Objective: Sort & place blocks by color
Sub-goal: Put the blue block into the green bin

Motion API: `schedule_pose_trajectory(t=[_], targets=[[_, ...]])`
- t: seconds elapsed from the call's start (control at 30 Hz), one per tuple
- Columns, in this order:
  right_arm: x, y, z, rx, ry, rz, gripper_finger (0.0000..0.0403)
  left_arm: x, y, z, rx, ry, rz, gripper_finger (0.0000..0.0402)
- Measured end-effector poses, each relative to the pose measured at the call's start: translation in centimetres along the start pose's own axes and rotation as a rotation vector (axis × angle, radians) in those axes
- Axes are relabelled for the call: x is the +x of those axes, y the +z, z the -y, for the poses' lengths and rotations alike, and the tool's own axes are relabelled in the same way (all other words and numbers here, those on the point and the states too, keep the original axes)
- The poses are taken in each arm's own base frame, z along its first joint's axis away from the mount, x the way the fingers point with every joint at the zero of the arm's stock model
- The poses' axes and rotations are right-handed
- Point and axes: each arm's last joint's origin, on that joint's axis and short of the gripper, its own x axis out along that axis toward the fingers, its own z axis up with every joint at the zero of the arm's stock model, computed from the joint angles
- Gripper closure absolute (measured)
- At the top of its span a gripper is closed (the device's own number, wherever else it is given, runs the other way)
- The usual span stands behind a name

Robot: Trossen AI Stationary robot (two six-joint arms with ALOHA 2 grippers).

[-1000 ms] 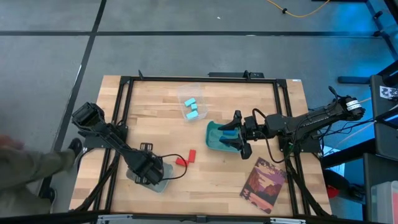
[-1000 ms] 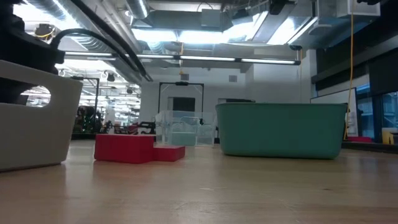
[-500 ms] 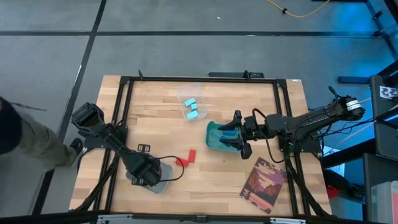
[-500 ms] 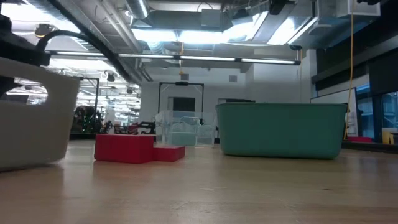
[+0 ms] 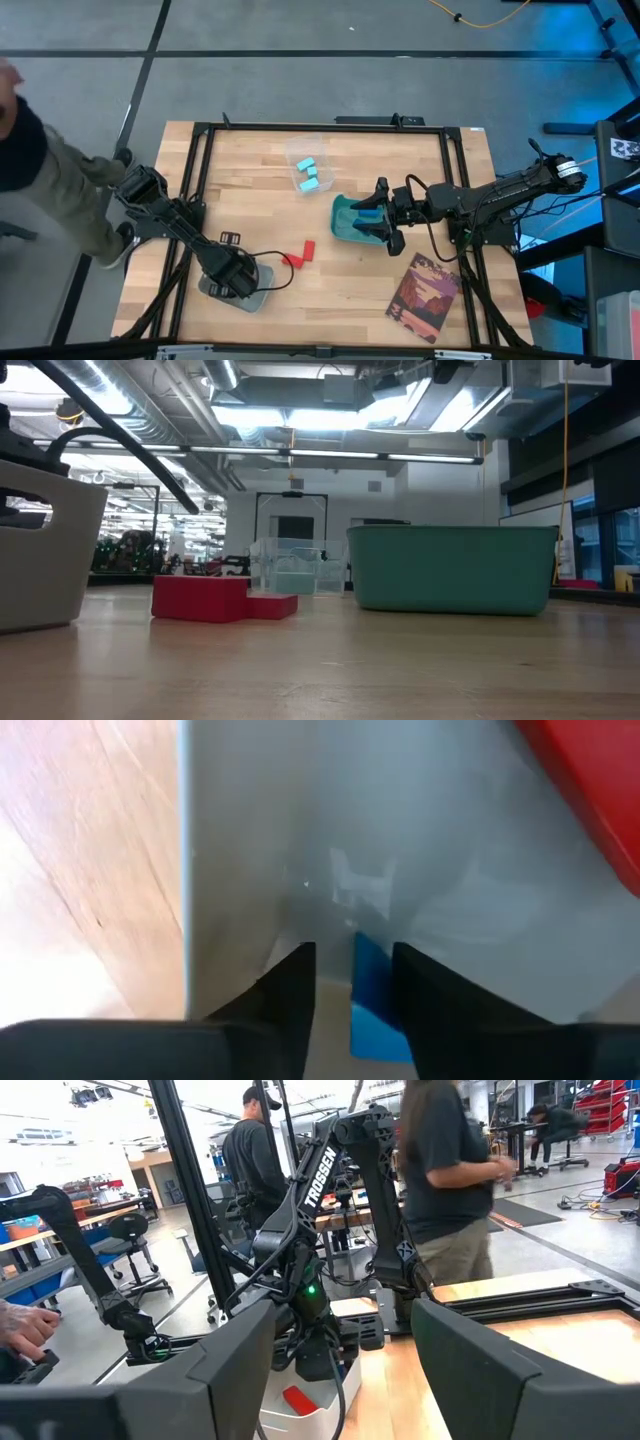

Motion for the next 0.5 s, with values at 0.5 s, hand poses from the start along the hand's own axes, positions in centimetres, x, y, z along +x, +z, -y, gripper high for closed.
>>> schedule_pose_trajectory(t=[0.5], targets=[[0.0,0.0,0.0,0.0,0.0,0.001,0.0162,-1.0,0.6,0.4,0.003,-0.02,0.033,0.0394]])
